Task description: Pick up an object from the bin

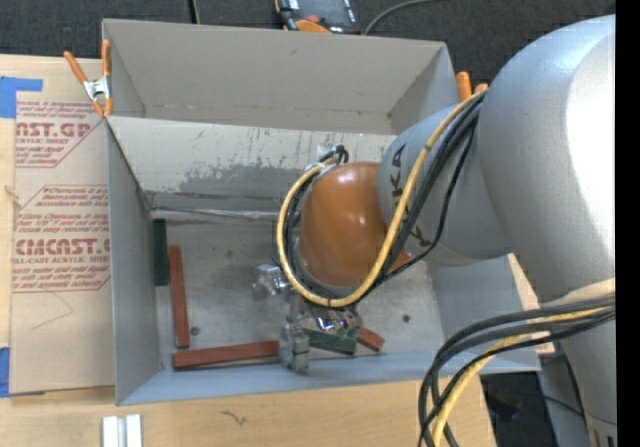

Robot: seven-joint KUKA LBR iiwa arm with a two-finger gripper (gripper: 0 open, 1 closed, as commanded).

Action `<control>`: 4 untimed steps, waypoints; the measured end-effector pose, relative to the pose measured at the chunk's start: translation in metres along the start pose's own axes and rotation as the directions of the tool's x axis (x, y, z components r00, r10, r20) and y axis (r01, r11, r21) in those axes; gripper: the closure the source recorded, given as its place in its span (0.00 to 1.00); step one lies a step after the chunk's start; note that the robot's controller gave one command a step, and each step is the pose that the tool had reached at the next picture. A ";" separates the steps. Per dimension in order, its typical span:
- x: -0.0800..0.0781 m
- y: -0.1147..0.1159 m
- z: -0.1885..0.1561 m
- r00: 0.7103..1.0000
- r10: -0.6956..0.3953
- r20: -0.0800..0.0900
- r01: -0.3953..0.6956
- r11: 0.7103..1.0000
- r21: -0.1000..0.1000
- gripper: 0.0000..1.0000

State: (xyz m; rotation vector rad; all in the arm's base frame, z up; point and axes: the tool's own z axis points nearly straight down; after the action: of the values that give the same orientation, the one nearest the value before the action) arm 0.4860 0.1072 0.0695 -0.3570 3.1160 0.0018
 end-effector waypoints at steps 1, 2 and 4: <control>0.002 -0.072 -0.011 1.000 -0.003 -0.004 0.003 1.000 0.003 0.00; 0.017 -0.071 -0.035 0.986 -0.165 -0.005 0.165 0.986 0.000 0.00; 0.006 -0.116 -0.003 0.999 0.031 -0.009 -0.031 1.000 0.000 1.00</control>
Offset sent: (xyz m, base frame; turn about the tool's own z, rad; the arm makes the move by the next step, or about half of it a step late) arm 0.0135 -0.0655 0.0105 -0.0094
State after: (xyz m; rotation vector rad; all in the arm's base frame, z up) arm 0.5063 -0.0073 0.0721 -0.3092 3.1302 0.0009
